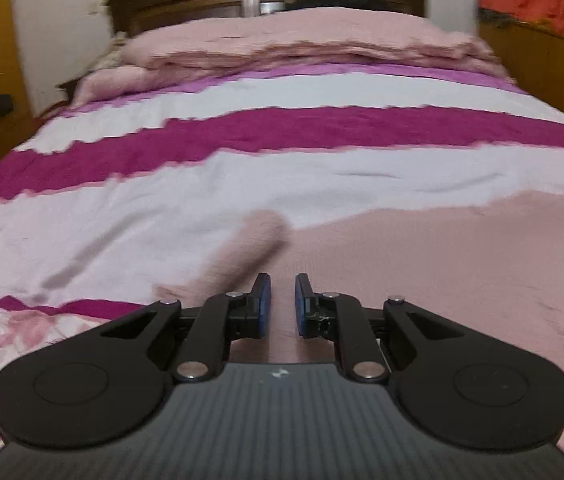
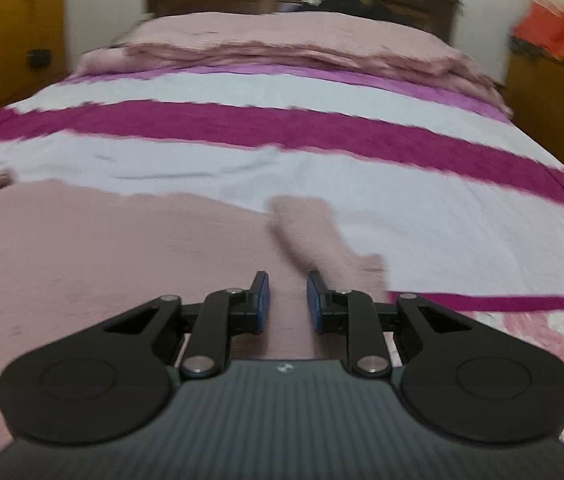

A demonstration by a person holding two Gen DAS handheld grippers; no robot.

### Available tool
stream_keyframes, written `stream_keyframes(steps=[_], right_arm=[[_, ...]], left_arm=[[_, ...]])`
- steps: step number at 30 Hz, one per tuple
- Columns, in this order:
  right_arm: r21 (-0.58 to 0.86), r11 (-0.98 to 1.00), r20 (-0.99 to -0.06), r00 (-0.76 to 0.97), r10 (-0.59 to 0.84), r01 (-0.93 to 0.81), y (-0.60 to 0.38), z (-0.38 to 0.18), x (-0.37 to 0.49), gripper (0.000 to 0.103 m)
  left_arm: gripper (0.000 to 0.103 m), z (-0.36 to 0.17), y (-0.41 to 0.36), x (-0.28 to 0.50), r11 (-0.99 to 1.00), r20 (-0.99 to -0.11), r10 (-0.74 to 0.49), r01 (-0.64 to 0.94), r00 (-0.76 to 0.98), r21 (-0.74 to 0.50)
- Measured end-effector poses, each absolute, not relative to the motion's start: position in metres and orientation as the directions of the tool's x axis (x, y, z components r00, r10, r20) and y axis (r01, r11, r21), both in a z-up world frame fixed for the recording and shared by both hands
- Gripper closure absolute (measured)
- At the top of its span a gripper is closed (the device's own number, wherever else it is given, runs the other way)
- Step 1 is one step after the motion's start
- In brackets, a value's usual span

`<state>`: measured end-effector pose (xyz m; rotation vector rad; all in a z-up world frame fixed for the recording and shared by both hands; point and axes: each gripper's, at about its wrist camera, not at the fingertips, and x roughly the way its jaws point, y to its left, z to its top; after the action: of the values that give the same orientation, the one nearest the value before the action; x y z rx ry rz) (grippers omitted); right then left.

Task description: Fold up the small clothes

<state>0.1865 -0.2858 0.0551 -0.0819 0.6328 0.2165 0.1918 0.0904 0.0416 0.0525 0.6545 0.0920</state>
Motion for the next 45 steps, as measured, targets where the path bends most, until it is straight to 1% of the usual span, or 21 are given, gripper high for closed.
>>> stream_keyframes(steps=[5, 8, 13, 15, 17, 18, 20, 24, 25, 26, 27, 28, 29, 32, 41, 45], right_arm=[[0.094, 0.984, -0.571, 0.801, 0.177, -0.150, -0.301, 0.050, 0.197, 0.081], [0.126, 0.984, -0.551, 0.816, 0.174, -0.124, -0.302, 0.050, 0.197, 0.080], [0.166, 0.978, -0.486, 0.853, 0.192, -0.125, -0.304, 0.055, 0.186, 0.080], [0.142, 0.982, -0.506, 0.844, 0.177, -0.121, -0.302, 0.054, 0.191, 0.080], [0.116, 0.986, -0.578, 0.799, 0.166, -0.121, -0.298, 0.044, 0.203, 0.080], [0.103, 0.987, -0.585, 0.795, 0.162, -0.125, -0.296, 0.041, 0.206, 0.080], [0.100, 0.988, -0.580, 0.800, 0.153, -0.117, -0.294, 0.045, 0.205, 0.080], [0.161, 0.982, -0.557, 0.812, 0.173, -0.099, -0.299, 0.061, 0.187, 0.079], [0.168, 0.981, -0.553, 0.815, 0.173, -0.095, -0.301, 0.065, 0.180, 0.074], [0.173, 0.981, -0.545, 0.822, 0.167, -0.085, -0.304, 0.069, 0.171, 0.057], [0.176, 0.981, -0.534, 0.830, 0.160, -0.076, -0.307, 0.072, 0.164, 0.047], [0.179, 0.981, -0.517, 0.842, 0.153, -0.069, -0.310, 0.075, 0.155, 0.033], [0.185, 0.980, -0.502, 0.851, 0.153, -0.067, -0.315, 0.077, 0.145, 0.032], [0.229, 0.971, -0.512, 0.841, 0.173, -0.060, -0.327, 0.077, 0.127, 0.032], [0.357, 0.934, -0.566, 0.794, 0.221, -0.005, -0.351, 0.046, 0.094, 0.032], [0.418, 0.908, -0.559, 0.787, 0.262, -0.006, -0.354, 0.034, 0.092, 0.031]], left_arm=[[0.085, 0.033, 0.117, 0.202, 0.985, -0.607, 0.156, -0.167, 0.779, 0.038], [0.084, 0.029, 0.128, 0.205, 0.984, -0.614, 0.137, -0.176, 0.777, -0.003], [0.083, 0.036, 0.127, 0.198, 0.986, -0.613, 0.138, -0.165, 0.778, 0.013], [0.083, 0.041, 0.128, 0.190, 0.987, -0.610, 0.133, -0.163, 0.781, 0.007], [0.081, 0.043, 0.130, 0.185, 0.986, -0.617, 0.128, -0.165, 0.777, -0.004], [0.081, 0.042, 0.131, 0.183, 0.986, -0.623, 0.125, -0.167, 0.772, -0.009], [0.081, 0.044, 0.133, 0.177, 0.985, -0.636, 0.120, -0.171, 0.763, -0.020], [0.079, 0.057, 0.131, 0.156, 0.985, -0.649, 0.107, -0.169, 0.753, -0.034], [0.077, 0.061, 0.131, 0.150, 0.985, -0.653, 0.105, -0.168, 0.750, -0.034], [0.074, 0.065, 0.130, 0.143, 0.986, -0.656, 0.103, -0.166, 0.748, -0.034], [0.072, 0.069, 0.130, 0.137, 0.985, -0.658, 0.105, -0.167, 0.745, -0.032], [0.067, 0.072, 0.129, 0.130, 0.985, -0.661, 0.109, -0.170, 0.743, -0.028], [0.062, 0.076, 0.128, 0.122, 0.985, -0.660, 0.114, -0.174, 0.742, -0.025], [0.054, 0.085, 0.125, 0.100, 0.983, -0.655, 0.118, -0.183, 0.746, -0.032], [0.049, 0.091, 0.120, 0.054, 0.972, -0.681, 0.115, -0.223, 0.723, -0.072], [0.048, 0.087, 0.121, 0.044, 0.965, -0.702, 0.116, -0.247, 0.703, -0.088]])
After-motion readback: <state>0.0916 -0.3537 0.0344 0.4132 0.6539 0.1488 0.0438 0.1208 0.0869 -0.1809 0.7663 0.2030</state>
